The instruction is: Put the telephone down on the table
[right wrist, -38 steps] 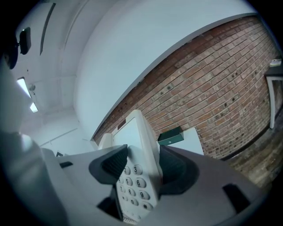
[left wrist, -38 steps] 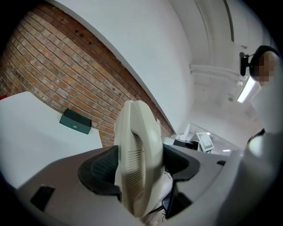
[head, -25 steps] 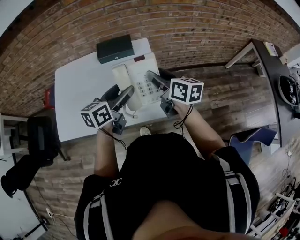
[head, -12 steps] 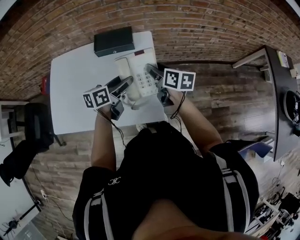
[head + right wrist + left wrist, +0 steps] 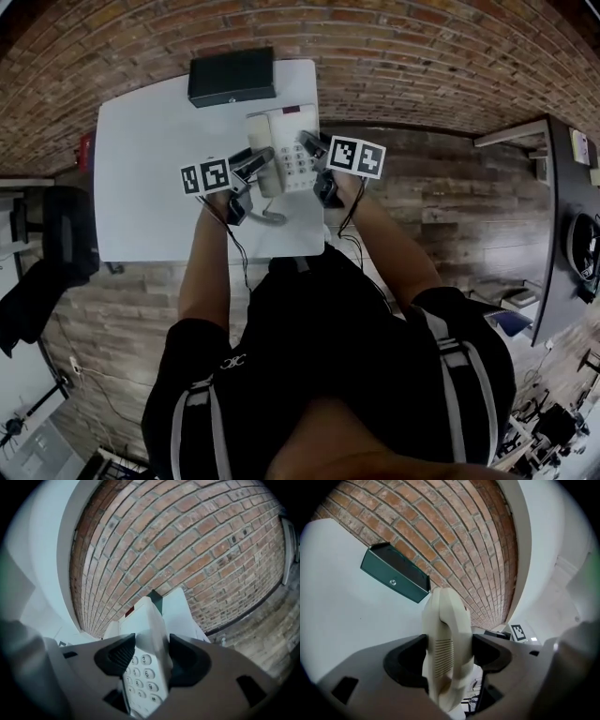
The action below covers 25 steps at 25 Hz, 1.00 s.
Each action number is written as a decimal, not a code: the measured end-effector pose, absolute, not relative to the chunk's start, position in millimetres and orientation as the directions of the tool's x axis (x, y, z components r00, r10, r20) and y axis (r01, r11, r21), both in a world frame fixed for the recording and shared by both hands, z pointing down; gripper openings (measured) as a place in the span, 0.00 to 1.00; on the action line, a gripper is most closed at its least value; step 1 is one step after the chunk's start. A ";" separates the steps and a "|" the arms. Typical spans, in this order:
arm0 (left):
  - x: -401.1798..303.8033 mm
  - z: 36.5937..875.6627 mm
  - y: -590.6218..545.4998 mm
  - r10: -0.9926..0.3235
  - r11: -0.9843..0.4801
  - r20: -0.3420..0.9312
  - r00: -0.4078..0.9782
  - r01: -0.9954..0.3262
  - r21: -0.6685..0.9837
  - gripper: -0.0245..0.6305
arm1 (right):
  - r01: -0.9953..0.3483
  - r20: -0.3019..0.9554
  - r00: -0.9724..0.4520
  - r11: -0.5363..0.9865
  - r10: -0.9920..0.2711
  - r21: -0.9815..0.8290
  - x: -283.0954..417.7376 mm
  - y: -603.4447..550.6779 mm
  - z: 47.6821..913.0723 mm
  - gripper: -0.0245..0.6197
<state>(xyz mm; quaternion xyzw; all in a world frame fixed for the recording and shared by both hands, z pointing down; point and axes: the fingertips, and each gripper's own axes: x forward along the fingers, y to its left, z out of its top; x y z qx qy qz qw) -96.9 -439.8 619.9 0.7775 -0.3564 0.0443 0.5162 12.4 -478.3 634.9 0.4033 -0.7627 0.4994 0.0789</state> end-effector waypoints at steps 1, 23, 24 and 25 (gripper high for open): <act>-97.4 625.0 -444.2 -0.503 -0.207 0.443 0.742 -0.601 0.772 0.51 | -0.692 0.528 -0.663 0.165 -0.532 -0.703 12.1 -482.2 640.9 0.36; -100.3 690.5 -485.0 -0.438 -0.095 0.520 0.733 -0.613 0.784 0.51 | -0.732 0.639 -0.630 0.062 -0.441 -0.679 8.6 -522.5 709.7 0.36; -100.1 690.3 -485.8 -0.436 -0.103 0.520 0.735 -0.615 0.782 0.51 | -0.728 0.635 -0.633 0.063 -0.443 -0.682 8.5 -523.2 710.1 0.36; -99.7 690.0 -486.3 -0.437 -0.112 0.517 0.736 -0.615 0.780 0.51 | -0.721 0.627 -0.638 0.062 -0.447 -0.690 8.5 -523.6 710.5 0.36</act>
